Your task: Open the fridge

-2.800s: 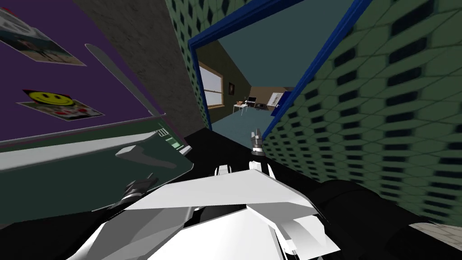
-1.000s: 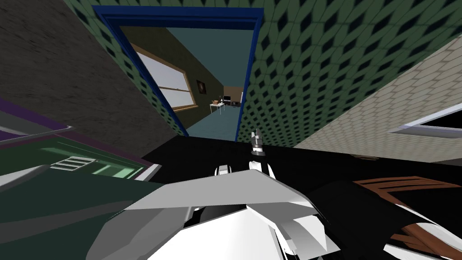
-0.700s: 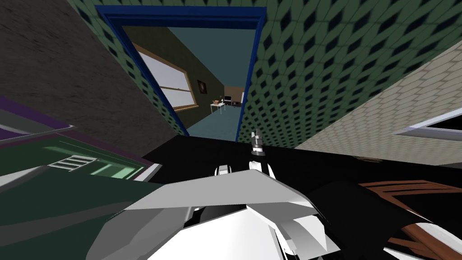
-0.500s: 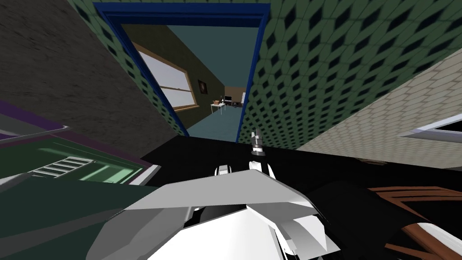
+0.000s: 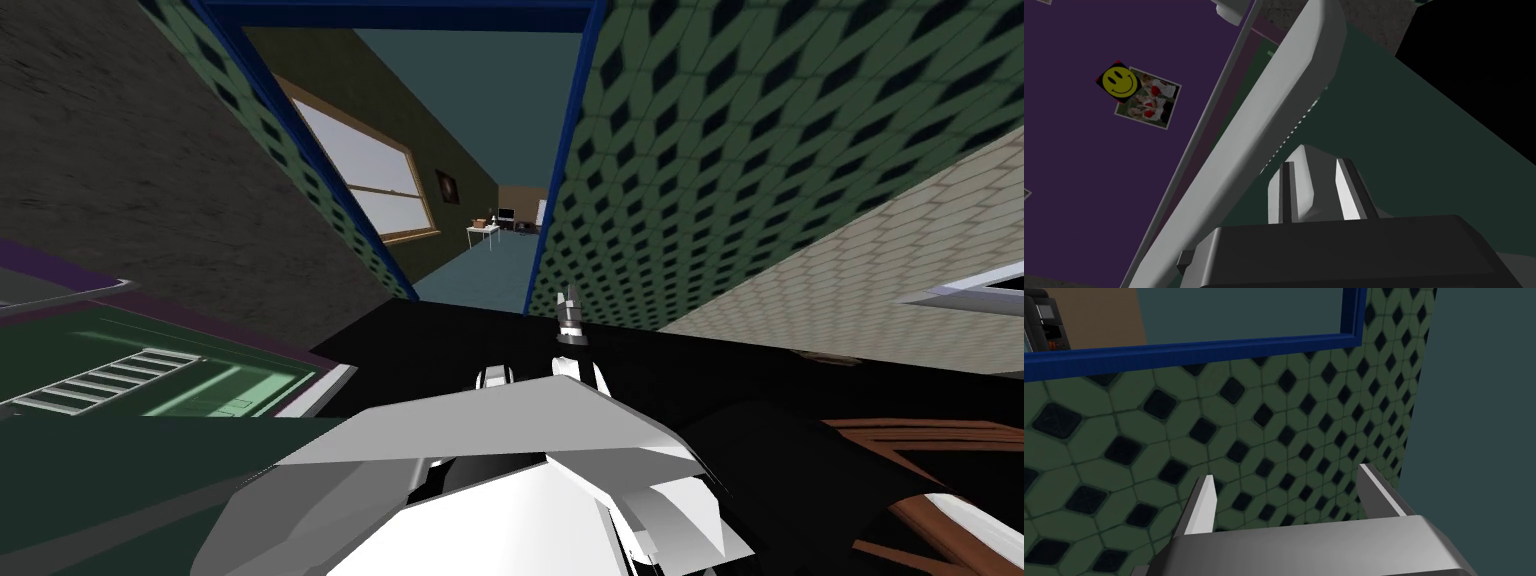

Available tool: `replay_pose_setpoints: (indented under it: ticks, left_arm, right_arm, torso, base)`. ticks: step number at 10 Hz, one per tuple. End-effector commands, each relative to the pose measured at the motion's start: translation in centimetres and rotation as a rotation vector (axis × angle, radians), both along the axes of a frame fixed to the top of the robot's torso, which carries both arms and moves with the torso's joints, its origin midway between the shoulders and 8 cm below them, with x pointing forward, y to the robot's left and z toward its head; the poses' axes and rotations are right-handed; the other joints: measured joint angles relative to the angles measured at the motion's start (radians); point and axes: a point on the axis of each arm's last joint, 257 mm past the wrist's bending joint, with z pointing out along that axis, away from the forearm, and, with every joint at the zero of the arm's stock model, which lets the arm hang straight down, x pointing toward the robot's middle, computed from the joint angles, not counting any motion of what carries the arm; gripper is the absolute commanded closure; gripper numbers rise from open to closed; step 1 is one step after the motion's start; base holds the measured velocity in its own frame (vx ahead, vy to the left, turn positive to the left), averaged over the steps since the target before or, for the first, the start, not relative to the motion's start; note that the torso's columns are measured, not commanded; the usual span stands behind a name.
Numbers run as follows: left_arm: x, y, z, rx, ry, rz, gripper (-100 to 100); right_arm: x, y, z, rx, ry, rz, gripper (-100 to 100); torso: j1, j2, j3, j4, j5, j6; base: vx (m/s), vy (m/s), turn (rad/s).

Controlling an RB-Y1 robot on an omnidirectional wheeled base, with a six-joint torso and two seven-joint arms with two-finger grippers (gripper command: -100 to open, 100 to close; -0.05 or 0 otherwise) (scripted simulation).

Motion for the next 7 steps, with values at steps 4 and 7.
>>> replay_pose_setpoints:
  ticks: [4, 7]
  left_arm:
    - [2.1, -2.1, -0.1, -0.004, 0.004, -0.098, 100]
    - [3.4, -3.4, 0.0, -0.005, 0.005, -0.157, 100]
  right_arm:
    - [0.0, 0.0, 0.0, 0.0, 0.0, 0.0, 0]
    - [0.0, 0.0, 0.0, 0.0, 0.0, 0.0, 0]
  torso:
    - [0.006, -0.007, -0.005, -0.002, -0.002, -0.003]
    - [0.007, -0.008, -0.006, -0.002, -0.002, -0.004]
  base:
    - [-0.236, -0.027, -0.019]
    - [-0.261, -0.031, -0.013]
